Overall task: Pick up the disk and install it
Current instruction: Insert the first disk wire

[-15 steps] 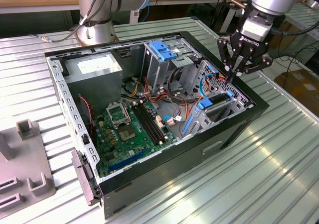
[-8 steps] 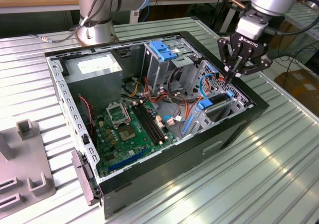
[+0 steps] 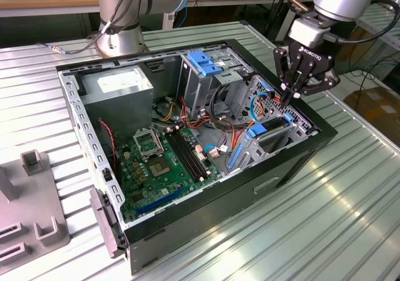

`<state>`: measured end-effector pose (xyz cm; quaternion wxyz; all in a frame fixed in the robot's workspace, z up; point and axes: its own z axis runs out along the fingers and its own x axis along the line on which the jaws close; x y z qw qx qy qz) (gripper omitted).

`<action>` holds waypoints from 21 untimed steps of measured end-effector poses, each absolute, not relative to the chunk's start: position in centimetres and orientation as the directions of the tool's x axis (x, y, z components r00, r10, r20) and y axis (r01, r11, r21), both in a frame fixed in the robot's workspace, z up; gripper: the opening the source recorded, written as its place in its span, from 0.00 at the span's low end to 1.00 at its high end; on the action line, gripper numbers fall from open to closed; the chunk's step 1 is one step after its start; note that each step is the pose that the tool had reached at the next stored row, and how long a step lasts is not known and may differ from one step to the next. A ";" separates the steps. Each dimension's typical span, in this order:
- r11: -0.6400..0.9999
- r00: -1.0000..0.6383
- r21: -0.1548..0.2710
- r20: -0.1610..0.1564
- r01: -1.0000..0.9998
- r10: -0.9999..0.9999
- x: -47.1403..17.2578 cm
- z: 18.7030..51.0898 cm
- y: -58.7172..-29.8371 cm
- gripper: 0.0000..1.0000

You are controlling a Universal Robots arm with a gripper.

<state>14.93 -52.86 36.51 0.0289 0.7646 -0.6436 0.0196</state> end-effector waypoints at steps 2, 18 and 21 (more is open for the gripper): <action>-0.151 0.152 0.019 0.068 -0.988 -0.986 14.9 36.5 -52.9 0.16; -0.033 0.035 0.020 0.082 -0.999 -0.996 14.1 35.9 -52.9 0.16; -0.033 0.035 0.020 0.078 -0.999 -0.996 13.7 35.8 -52.9 0.16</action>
